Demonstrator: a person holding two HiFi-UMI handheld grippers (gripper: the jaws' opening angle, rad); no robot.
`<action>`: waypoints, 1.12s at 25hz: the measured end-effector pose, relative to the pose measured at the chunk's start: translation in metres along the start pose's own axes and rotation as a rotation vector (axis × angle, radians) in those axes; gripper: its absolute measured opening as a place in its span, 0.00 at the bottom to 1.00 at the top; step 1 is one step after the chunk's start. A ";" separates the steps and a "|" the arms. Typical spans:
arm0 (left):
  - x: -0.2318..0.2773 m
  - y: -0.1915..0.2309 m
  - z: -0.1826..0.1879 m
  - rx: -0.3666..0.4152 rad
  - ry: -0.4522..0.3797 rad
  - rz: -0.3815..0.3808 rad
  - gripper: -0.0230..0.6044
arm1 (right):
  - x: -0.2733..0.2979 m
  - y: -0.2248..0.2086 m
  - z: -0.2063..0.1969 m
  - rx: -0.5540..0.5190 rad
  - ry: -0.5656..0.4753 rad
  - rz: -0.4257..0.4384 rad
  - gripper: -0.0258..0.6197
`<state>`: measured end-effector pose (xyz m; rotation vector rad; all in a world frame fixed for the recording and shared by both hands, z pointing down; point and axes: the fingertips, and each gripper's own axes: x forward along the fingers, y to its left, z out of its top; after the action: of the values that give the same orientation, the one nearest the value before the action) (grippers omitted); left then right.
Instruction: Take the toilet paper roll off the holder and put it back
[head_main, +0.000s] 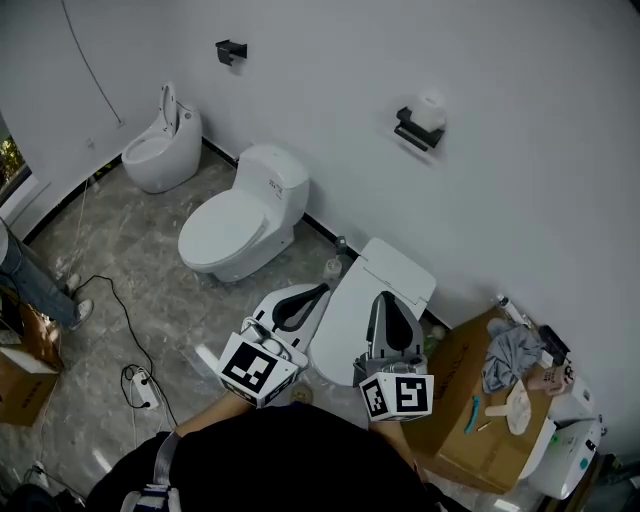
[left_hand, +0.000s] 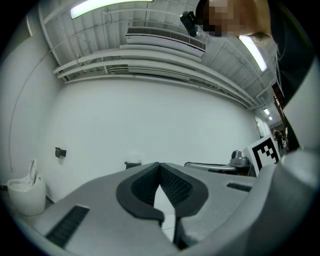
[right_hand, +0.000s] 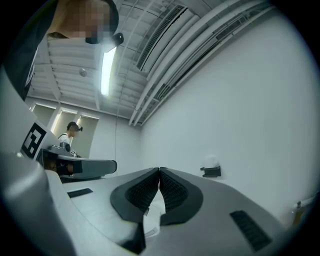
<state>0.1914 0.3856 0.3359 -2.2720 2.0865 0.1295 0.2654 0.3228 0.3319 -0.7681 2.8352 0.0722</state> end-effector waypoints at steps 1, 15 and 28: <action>0.006 0.004 0.000 0.010 0.000 0.004 0.05 | 0.006 -0.004 -0.001 0.000 0.001 0.006 0.08; 0.069 0.026 -0.008 -0.015 -0.030 0.090 0.05 | 0.059 -0.056 -0.015 0.002 0.002 0.087 0.08; 0.097 0.054 -0.018 -0.019 -0.013 0.098 0.05 | 0.086 -0.074 -0.032 0.004 0.043 0.084 0.08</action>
<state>0.1464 0.2833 0.3450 -2.1732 2.1996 0.1694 0.2247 0.2135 0.3458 -0.6573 2.9065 0.0639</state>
